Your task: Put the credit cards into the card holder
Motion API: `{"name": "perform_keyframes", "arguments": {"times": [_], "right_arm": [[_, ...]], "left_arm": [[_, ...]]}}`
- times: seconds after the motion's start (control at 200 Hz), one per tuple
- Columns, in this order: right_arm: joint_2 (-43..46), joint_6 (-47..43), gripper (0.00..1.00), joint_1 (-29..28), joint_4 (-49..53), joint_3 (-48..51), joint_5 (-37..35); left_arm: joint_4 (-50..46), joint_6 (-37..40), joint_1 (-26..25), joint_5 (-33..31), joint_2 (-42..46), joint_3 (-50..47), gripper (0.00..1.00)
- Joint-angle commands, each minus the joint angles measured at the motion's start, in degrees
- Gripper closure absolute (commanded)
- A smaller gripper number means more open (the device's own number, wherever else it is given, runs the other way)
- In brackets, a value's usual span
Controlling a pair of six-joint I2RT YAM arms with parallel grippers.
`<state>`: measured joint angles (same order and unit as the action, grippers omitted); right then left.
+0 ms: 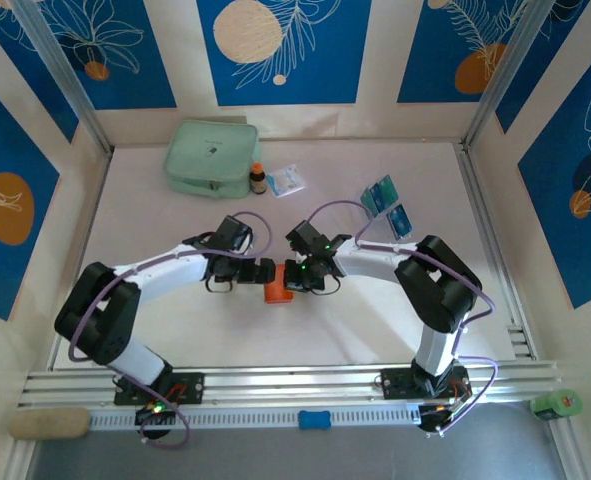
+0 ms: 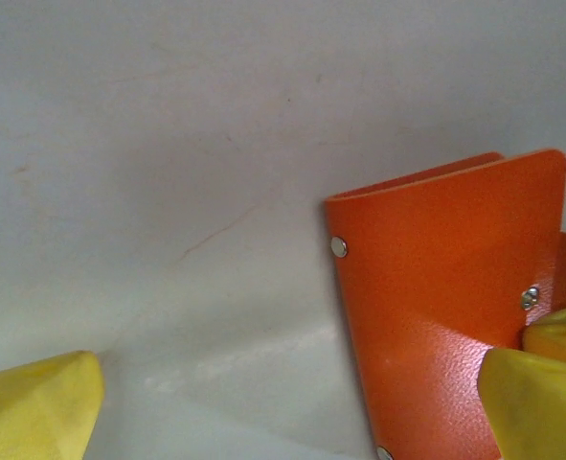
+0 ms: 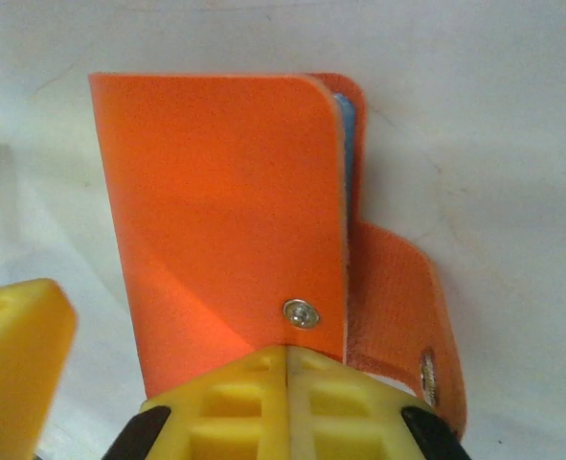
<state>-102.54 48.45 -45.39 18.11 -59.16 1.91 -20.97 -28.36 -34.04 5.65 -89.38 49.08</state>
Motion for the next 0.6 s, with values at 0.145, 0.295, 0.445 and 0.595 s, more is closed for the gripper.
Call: {"name": "perform_keyframes", "arguments": {"times": [0.145,0.295,0.445,0.595], "right_arm": [[0.4,1.1,0.98,-0.1,0.3,1.6,0.5],[0.7,1.0,0.98,0.0,0.3,1.2,1.0],[2.7,0.9,0.99,0.9,0.7,1.5,1.7],[7.8,0.7,0.99,4.0,2.2,3.2,1.0]], "left_arm": [[-0.3,1.5,-1.8,-2.0,-2.2,1.3,0.0],[-0.5,2.6,-2.8,-3.1,-3.3,1.5,0.0],[-1.3,3.4,-3.8,-5.0,-4.3,1.7,0.0],[-3.7,4.6,-5.0,-8.1,-5.5,2.9,0.0]]}}
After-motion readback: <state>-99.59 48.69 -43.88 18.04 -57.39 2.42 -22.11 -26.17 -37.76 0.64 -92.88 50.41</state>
